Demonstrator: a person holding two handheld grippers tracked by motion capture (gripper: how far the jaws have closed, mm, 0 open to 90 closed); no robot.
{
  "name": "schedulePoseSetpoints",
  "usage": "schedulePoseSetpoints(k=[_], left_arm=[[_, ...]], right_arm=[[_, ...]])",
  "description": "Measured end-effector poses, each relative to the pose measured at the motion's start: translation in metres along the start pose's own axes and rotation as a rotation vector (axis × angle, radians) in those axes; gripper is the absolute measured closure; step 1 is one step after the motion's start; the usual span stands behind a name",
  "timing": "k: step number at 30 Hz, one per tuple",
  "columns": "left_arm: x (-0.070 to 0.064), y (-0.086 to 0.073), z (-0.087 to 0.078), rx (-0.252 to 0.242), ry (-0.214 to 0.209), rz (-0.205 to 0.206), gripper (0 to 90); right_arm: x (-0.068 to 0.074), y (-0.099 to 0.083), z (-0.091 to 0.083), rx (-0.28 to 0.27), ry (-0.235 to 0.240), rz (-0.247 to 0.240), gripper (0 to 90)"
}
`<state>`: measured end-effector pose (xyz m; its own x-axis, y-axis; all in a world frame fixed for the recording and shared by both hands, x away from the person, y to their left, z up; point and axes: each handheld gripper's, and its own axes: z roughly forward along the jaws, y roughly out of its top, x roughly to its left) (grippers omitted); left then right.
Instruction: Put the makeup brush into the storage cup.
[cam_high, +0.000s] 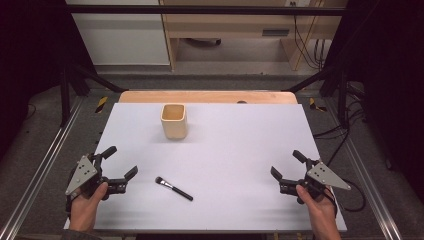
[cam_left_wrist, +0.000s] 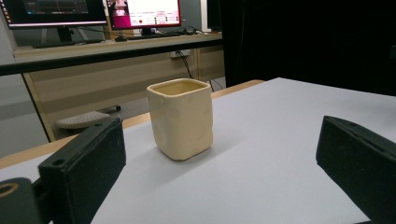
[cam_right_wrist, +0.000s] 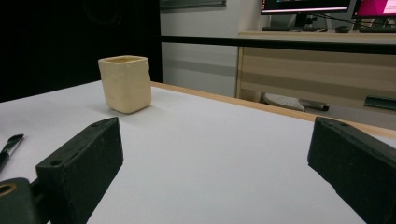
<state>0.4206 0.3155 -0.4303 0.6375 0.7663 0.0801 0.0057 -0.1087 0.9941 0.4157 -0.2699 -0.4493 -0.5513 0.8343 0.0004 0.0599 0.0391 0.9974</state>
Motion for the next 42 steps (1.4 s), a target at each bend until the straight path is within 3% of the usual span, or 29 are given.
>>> schedulePoseSetpoints(k=[11,23,28,29,34,41,42], left_arm=[[0.0,0.0,0.0,-0.002,0.004,0.002,1.0],[-0.001,-0.001,0.001,0.011,0.002,0.014,1.0],[-0.001,-0.001,0.001,0.014,0.004,0.017,1.0],[-0.001,-0.001,0.0,0.015,0.01,0.015,1.0],[0.001,-0.002,-0.002,0.013,0.015,0.011,1.0],[0.002,-0.002,-0.003,0.011,0.02,0.008,1.0],[0.003,-0.002,-0.003,0.007,0.021,0.004,1.0]], right_arm=[[0.003,0.0,0.001,0.018,-0.008,-0.002,2.9],[0.01,0.006,-0.001,-0.009,0.012,-0.023,2.3],[0.02,0.013,0.002,0.003,0.025,-0.032,3.0],[0.025,0.016,0.005,0.012,0.035,-0.053,3.3],[0.034,0.026,0.011,0.037,0.046,-0.063,3.8],[0.051,0.054,0.023,0.047,0.057,-0.095,4.5],[0.055,0.063,0.026,0.051,0.061,-0.117,4.8]])
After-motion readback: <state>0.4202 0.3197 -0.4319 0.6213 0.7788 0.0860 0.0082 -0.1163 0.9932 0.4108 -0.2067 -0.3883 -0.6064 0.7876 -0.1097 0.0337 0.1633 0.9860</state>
